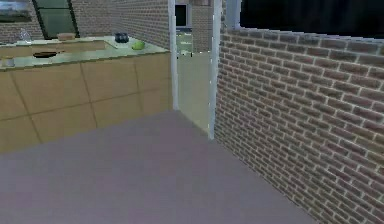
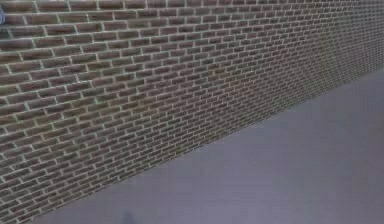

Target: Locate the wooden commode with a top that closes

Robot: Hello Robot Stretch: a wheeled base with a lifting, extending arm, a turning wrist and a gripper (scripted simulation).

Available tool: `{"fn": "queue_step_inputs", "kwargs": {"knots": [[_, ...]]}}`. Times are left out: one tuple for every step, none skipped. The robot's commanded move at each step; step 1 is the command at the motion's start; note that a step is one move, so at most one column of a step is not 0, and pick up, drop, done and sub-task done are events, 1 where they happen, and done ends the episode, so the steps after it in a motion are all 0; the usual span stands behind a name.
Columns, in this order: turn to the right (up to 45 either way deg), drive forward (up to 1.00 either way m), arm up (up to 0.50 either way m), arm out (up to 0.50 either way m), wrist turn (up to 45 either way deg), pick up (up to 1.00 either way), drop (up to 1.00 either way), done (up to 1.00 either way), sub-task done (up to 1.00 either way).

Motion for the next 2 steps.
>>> {"fn": "queue_step_inputs", "kwargs": {"knots": [[0.0,1.00,0.00,0.00,0.0,0.00,0.00,0.00,0.00],[-3.0,0.00,0.00,0.00,0.0,0.00,0.00,0.00,0.00]]}}
